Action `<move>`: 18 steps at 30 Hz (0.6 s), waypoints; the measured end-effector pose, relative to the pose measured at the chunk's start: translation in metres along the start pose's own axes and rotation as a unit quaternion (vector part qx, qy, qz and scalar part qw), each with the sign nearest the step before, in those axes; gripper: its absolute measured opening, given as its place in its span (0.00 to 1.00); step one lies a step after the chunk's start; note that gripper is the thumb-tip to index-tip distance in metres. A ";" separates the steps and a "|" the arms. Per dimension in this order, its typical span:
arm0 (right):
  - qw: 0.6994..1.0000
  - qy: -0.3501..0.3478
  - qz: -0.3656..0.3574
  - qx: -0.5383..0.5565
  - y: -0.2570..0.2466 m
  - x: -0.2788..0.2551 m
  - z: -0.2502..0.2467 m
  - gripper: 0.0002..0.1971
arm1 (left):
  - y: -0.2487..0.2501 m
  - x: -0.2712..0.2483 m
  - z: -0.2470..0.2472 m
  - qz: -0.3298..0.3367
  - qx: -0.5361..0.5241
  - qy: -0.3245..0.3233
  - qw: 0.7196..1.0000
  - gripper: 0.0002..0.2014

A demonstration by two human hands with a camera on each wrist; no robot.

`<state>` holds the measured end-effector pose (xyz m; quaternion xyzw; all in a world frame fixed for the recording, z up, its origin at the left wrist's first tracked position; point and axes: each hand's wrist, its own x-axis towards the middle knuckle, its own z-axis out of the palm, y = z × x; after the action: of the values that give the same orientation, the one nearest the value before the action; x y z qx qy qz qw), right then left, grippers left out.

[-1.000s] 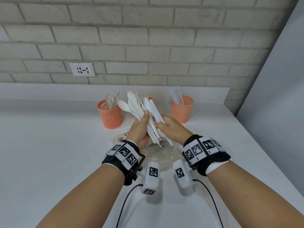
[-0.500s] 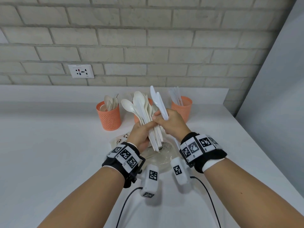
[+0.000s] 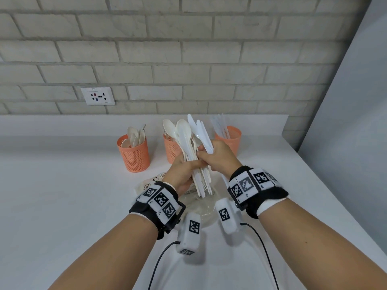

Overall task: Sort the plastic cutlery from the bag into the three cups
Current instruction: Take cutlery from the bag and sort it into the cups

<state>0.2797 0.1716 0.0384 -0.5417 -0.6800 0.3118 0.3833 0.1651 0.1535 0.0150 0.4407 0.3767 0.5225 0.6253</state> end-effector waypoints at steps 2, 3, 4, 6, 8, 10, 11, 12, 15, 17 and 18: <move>0.999 -0.003 -0.015 -0.032 0.001 0.004 -0.002 0.03 | 0.001 0.002 0.003 -0.002 0.015 -0.003 1.000 0.20; 0.999 -0.008 -0.018 -0.047 0.001 0.006 -0.002 0.05 | 0.001 0.003 0.004 -0.003 0.019 -0.004 1.000 0.20; 0.998 -0.010 -0.018 -0.061 0.001 0.007 -0.002 0.06 | 0.001 0.005 0.005 -0.005 0.016 -0.005 1.000 0.19; 0.998 -0.014 -0.006 -0.058 0.002 0.010 -0.004 0.09 | 0.003 0.009 0.006 -0.018 0.001 0.001 1.000 0.18; 0.999 -0.026 0.017 -0.010 0.004 0.013 -0.006 0.12 | 0.005 0.015 0.006 -0.026 -0.022 0.013 0.999 0.17; 0.997 -0.034 0.040 0.065 0.005 0.016 -0.009 0.13 | 0.007 0.023 0.005 -0.040 -0.050 0.029 0.998 0.16; 0.992 -0.032 0.053 0.112 0.005 0.018 -0.011 0.12 | 0.008 0.026 0.005 -0.049 -0.061 0.037 0.996 0.16; 0.985 -0.024 0.069 0.158 0.004 0.019 -0.014 0.11 | 0.007 0.029 0.004 -0.057 -0.071 0.044 0.995 0.16; 0.961 0.022 0.120 0.247 0.004 0.031 -0.029 0.09 | 0.007 0.037 0.002 -0.064 -0.069 0.080 0.992 0.20; 0.945 0.049 0.125 0.297 0.006 0.045 -0.044 0.10 | 0.007 0.042 0.000 -0.053 -0.054 0.084 0.994 0.17; 0.944 0.066 0.120 0.300 0.008 0.054 -0.051 0.12 | 0.007 0.044 -0.002 -0.049 -0.056 0.079 0.994 0.17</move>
<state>0.3210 0.2261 0.0680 -0.4984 -0.4581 0.5088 0.5318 0.1682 0.1979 0.0205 0.3429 0.4163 0.5450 0.6420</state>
